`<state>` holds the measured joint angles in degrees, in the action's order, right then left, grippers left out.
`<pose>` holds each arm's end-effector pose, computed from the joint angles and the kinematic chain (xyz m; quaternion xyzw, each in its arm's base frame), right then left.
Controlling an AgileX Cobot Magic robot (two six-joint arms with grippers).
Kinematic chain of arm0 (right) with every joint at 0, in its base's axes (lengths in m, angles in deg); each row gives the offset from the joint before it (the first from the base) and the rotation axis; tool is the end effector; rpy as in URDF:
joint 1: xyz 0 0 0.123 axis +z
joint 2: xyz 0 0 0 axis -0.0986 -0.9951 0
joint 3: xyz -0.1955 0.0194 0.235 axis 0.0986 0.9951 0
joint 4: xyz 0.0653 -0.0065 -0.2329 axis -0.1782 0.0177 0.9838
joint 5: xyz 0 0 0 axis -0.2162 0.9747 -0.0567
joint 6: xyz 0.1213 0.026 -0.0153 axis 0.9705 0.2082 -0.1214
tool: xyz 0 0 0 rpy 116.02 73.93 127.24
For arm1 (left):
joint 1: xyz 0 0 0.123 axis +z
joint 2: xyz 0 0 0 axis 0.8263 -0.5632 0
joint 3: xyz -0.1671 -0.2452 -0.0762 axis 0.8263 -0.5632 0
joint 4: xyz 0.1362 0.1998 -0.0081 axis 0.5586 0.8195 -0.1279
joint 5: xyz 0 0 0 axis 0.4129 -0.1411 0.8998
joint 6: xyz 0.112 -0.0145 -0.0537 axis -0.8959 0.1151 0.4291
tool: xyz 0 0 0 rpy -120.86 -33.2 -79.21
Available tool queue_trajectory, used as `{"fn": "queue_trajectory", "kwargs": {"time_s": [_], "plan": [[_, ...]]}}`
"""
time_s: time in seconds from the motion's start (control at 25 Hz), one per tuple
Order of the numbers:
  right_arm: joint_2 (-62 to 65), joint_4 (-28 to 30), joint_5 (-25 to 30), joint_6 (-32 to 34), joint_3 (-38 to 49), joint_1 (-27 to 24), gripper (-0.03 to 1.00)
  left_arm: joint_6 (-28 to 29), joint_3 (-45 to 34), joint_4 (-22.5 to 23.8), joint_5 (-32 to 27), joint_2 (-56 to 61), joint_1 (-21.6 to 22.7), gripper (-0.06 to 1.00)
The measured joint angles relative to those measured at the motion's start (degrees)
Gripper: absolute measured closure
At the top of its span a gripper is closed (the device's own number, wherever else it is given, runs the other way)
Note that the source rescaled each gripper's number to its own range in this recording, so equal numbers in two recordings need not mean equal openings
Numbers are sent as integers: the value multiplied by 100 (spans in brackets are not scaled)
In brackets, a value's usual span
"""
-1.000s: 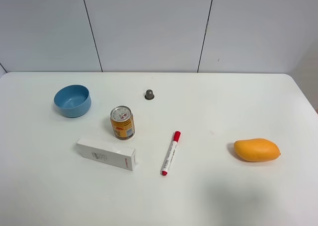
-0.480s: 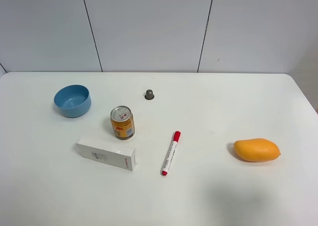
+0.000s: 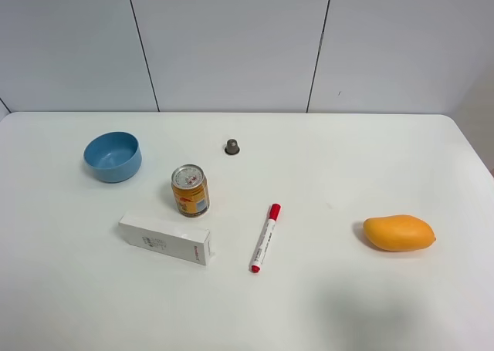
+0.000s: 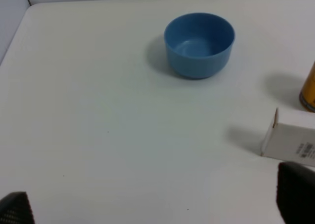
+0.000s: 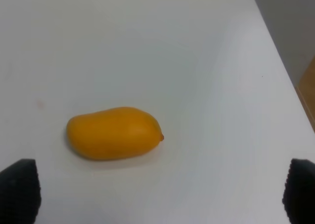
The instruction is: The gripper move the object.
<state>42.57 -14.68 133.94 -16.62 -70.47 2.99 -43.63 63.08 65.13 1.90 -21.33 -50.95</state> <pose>-0.0045 -0.0070 0.2573 0.0298 0.8533 -0.0396 0.5190 -0.0062 -0.0005 0.2595 -0.0257 0.8488 0.0281 0.5273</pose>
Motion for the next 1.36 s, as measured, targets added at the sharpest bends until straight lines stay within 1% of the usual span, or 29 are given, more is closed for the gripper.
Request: {"fn": "queue_trajectory", "kwargs": {"time_s": [1.36], "plan": [[39,35,0,1,0,0,-3,0,0,0,0,0,0,-6]]}}
